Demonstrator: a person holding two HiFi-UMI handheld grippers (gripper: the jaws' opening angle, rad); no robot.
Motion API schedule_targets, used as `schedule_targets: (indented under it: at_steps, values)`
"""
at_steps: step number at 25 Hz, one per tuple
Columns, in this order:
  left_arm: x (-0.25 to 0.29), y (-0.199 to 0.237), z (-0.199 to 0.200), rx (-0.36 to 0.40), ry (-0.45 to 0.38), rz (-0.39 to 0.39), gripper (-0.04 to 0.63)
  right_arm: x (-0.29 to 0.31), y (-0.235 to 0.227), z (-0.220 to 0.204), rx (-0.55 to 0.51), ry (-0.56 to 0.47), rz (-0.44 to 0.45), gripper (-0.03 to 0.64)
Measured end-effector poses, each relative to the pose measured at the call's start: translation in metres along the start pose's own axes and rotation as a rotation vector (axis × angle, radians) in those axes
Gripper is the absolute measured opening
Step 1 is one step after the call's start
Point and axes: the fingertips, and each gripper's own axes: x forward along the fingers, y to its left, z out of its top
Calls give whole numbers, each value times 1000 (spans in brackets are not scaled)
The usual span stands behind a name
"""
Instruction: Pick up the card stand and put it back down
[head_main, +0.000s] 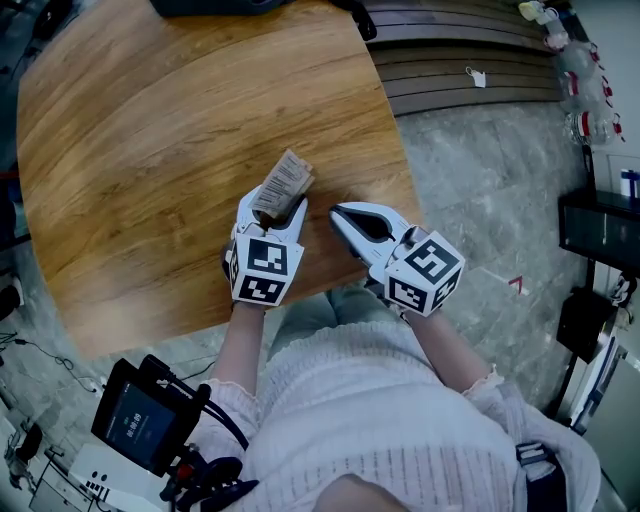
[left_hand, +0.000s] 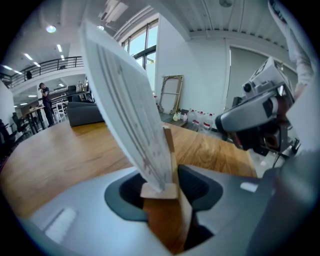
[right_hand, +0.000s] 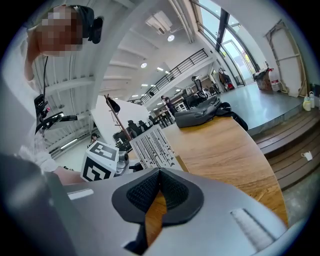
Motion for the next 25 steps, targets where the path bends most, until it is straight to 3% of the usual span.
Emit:
schedule_targets:
  at_steps: [16, 25]
  values:
    - [-88, 5, 85, -112, -228, 60, 190, -22, 31, 86, -183, -171, 43, -5]
    - [-131, 6, 123, -110, -334, 77, 190, -32, 47, 122, -256, -240, 61, -4]
